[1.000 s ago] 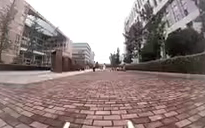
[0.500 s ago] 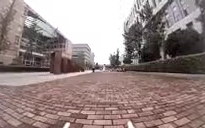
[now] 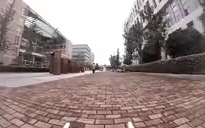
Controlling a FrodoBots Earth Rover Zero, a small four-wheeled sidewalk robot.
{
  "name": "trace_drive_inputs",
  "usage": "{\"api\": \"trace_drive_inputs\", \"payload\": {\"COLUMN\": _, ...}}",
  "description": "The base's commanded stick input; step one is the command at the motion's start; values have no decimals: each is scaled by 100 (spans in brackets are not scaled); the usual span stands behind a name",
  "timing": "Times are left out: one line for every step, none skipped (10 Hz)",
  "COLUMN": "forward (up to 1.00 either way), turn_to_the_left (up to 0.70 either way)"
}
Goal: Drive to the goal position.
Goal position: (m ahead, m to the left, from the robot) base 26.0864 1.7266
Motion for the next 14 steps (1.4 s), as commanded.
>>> {"api": "trace_drive_inputs", "payload": {"forward": 45, "turn_to_the_left": 0}}
{"api": "trace_drive_inputs", "payload": {"forward": 45, "turn_to_the_left": 0}}
{"api": "trace_drive_inputs", "payload": {"forward": 45, "turn_to_the_left": 0}}
{"api": "trace_drive_inputs", "payload": {"forward": 45, "turn_to_the_left": 0}}
{"api": "trace_drive_inputs", "payload": {"forward": 45, "turn_to_the_left": 0}}
{"api": "trace_drive_inputs", "payload": {"forward": 45, "turn_to_the_left": 0}}
{"api": "trace_drive_inputs", "payload": {"forward": 45, "turn_to_the_left": 0}}
{"api": "trace_drive_inputs", "payload": {"forward": 45, "turn_to_the_left": 0}}
{"api": "trace_drive_inputs", "payload": {"forward": 45, "turn_to_the_left": 0}}
{"api": "trace_drive_inputs", "payload": {"forward": 45, "turn_to_the_left": 0}}
{"api": "trace_drive_inputs", "payload": {"forward": 45, "turn_to_the_left": 0}}
{"api": "trace_drive_inputs", "payload": {"forward": 45, "turn_to_the_left": 0}}
{"api": "trace_drive_inputs", "payload": {"forward": 45, "turn_to_the_left": 0}}
{"api": "trace_drive_inputs", "payload": {"forward": 45, "turn_to_the_left": 0}}
